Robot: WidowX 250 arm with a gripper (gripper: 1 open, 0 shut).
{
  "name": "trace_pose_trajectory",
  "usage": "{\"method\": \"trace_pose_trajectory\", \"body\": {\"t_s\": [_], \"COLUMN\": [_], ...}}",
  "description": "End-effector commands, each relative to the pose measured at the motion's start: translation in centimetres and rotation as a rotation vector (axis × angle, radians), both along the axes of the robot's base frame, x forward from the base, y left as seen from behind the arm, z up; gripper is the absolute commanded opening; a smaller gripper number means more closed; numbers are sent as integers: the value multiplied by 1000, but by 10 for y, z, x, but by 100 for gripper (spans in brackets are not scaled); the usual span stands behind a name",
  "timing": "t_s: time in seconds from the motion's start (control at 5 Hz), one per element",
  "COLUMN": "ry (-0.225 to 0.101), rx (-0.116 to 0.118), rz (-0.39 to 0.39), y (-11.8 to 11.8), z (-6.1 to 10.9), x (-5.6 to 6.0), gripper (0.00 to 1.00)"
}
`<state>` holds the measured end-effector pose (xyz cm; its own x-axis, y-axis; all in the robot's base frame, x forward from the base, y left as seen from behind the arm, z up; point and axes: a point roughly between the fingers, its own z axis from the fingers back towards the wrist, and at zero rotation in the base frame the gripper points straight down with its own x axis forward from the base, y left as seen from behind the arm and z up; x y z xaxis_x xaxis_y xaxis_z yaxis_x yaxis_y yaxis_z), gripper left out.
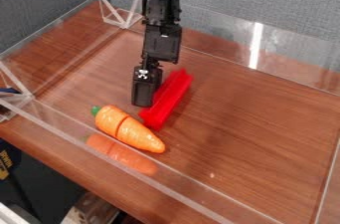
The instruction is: Put the red object on the blue plate
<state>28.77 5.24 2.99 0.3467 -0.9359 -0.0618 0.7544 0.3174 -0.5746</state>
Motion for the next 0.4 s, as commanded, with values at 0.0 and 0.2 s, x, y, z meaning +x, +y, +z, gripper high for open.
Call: {"method": "trace_pose_trajectory", "body": {"t_s": [0.0,0.2], "ry": [-82,-100], "rx": [28,49], "rz": [-61,-61], "y": [-8,-7], "z": [24,28], "x": [3,1], "gripper": [0,0]}}
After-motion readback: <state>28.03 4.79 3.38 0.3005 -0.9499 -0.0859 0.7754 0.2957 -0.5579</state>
